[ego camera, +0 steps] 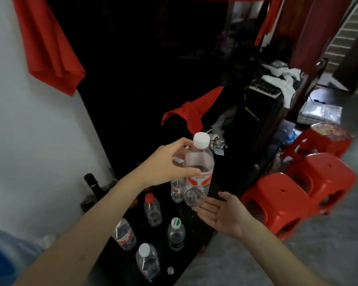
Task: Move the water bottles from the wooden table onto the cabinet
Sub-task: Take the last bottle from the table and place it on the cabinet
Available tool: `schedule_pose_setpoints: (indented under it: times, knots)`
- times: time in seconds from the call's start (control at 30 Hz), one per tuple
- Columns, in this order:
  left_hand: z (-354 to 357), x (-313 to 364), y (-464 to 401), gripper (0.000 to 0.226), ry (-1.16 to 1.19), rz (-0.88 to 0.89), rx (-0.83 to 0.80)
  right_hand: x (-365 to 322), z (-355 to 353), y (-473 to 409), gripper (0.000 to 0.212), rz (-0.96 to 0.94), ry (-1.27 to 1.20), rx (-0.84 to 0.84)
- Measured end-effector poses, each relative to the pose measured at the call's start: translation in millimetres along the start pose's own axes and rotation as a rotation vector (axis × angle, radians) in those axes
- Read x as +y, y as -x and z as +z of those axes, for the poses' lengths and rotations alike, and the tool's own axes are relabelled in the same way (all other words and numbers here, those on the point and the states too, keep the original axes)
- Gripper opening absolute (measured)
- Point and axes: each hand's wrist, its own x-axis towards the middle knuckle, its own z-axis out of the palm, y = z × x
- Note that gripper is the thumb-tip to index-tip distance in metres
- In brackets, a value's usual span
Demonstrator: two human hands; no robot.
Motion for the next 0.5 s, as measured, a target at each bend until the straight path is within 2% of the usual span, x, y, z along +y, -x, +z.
schedule_pose_setpoints:
  times: [0.27, 0.5]
  knots:
    - [15, -67, -26, 0.065, -0.027, -0.038, -0.084, 8, -17, -74, 0.053, 0.031, -0.102, 0.136]
    - [52, -150, -31, 0.075, -0.024, -0.138, -0.167, 34, -38, -141, 0.054, 0.116, -0.143, 0.243]
